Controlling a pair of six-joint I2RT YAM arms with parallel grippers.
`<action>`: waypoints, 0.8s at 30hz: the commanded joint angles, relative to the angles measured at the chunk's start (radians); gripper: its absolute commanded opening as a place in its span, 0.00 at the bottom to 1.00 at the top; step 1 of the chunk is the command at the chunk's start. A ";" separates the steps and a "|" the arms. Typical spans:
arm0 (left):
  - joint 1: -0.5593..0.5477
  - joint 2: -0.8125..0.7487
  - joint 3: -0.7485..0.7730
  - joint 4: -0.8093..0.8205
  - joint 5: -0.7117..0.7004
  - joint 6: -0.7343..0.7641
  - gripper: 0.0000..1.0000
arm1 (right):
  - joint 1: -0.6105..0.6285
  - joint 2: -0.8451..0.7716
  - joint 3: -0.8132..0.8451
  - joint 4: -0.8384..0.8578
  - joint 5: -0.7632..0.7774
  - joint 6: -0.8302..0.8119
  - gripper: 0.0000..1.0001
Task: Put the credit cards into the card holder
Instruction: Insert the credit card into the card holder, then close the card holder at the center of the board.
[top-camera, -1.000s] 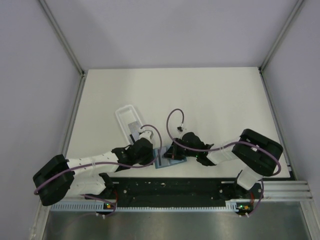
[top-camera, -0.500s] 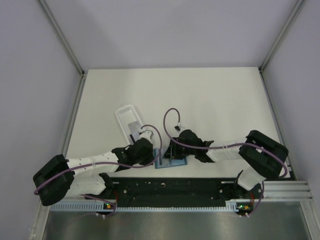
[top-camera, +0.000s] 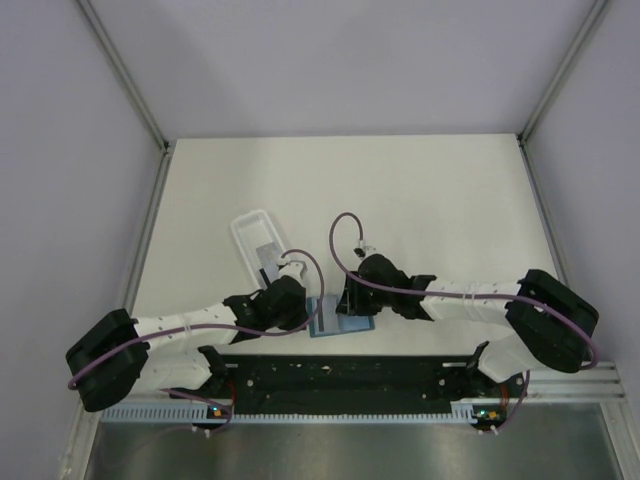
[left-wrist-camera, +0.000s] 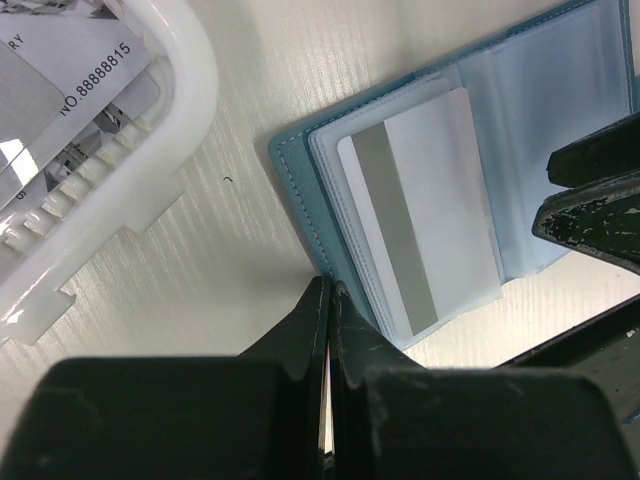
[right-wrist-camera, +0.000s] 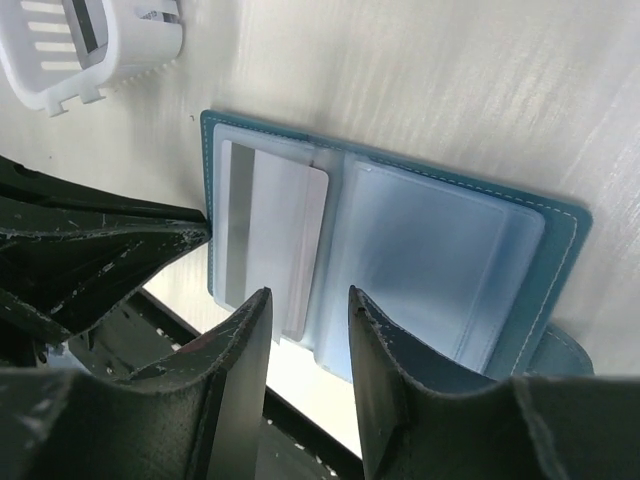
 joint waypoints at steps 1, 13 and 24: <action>0.001 -0.005 0.002 0.007 0.003 0.001 0.00 | 0.011 -0.037 0.035 -0.027 0.046 -0.022 0.36; 0.003 0.009 0.010 0.012 0.006 0.006 0.00 | 0.009 -0.060 0.063 -0.104 0.127 -0.036 0.34; 0.001 0.013 0.022 0.012 0.013 0.012 0.00 | 0.008 -0.165 0.173 -0.489 0.388 -0.064 0.40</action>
